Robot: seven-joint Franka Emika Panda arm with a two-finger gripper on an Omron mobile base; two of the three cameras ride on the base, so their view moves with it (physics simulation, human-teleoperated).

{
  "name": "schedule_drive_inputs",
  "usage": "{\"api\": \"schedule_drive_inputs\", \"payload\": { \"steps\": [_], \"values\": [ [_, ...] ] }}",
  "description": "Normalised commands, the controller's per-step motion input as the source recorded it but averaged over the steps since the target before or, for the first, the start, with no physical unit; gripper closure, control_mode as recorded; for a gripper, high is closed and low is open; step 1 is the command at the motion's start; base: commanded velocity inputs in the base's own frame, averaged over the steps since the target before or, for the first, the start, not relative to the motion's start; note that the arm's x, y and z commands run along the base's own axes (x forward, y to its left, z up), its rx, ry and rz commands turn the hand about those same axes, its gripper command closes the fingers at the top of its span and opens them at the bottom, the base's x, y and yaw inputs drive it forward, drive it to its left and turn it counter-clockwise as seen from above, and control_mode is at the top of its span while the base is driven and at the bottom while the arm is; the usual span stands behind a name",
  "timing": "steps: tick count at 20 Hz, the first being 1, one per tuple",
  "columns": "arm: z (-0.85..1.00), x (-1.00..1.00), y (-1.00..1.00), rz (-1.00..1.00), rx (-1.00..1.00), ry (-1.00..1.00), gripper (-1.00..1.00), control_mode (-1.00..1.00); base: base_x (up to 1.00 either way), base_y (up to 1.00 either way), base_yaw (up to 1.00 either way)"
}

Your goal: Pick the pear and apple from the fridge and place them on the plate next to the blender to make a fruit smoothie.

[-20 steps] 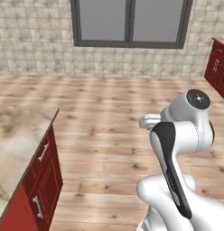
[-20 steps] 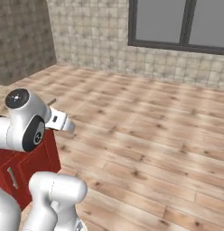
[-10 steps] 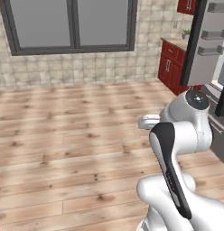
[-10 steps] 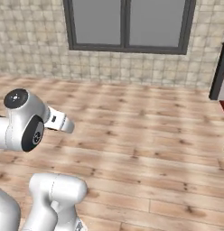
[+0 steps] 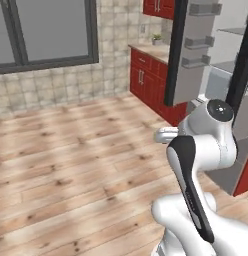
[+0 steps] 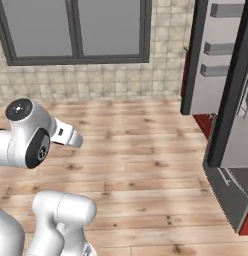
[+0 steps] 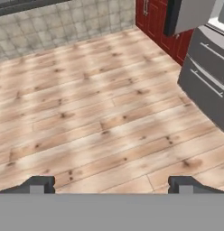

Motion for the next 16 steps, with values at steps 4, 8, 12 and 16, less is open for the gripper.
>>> {"api": "schedule_drive_inputs", "payload": {
  "steps": [4, 8, 12, 16],
  "values": [
    [0.0, 0.0, 0.0, 0.0, 0.0, 0.0, -1.0, 1.0, 1.0, -0.04, -0.47],
    [0.0, 0.0, 0.0, 0.0, 0.0, 0.0, -1.0, 1.0, 1.0, 0.0, -0.44],
    [0.0, 0.0, 0.0, 0.0, 0.0, 0.0, -1.0, 1.0, 0.93, 0.01, -0.55],
    [0.0, 0.0, 0.0, 0.0, 0.0, 0.0, -1.0, 1.0, 0.75, 0.09, -0.63]
  ]
}}
